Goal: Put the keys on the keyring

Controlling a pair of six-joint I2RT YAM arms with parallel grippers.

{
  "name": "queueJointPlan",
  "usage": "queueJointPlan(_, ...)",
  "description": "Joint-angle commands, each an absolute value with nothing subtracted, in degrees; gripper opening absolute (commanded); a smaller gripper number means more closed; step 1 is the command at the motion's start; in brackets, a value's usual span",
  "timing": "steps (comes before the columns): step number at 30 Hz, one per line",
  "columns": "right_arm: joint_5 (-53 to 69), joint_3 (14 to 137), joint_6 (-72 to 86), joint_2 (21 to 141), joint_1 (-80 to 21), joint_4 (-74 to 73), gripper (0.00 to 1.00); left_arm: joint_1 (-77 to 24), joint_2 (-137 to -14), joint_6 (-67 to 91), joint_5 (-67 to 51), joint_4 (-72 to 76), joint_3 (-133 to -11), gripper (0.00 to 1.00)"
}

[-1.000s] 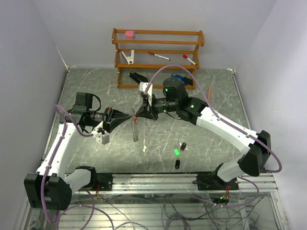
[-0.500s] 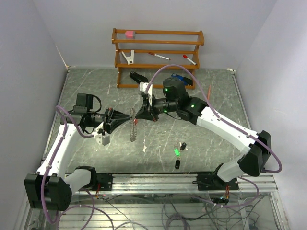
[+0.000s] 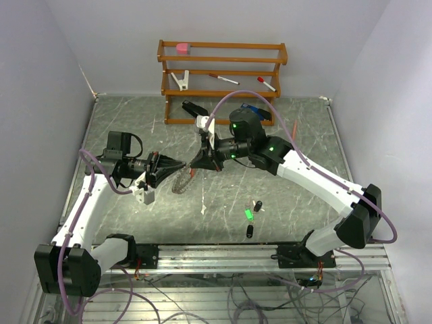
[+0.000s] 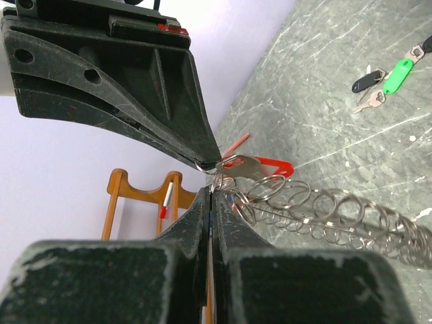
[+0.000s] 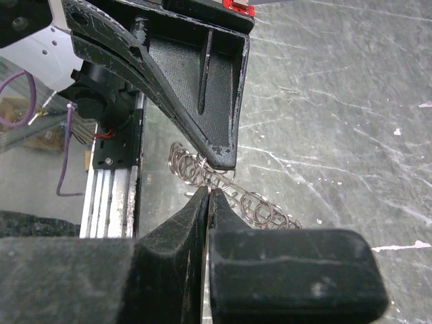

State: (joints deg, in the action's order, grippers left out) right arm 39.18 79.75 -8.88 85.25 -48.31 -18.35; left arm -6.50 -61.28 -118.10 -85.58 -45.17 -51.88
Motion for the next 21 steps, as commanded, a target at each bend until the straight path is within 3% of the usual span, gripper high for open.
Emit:
queueJointPlan(1, 39.6, 81.4, -7.8, 83.9, -48.3, -19.0, 0.00, -6.9, -61.4, -155.6, -88.6, -43.0, -52.2, 0.07)
queueJointPlan(21, 36.3, 81.7, 4.7, 83.4, -49.5, -15.5, 0.00, -6.9, -60.5, -155.6, -81.0, -40.3, -50.3, 0.07)
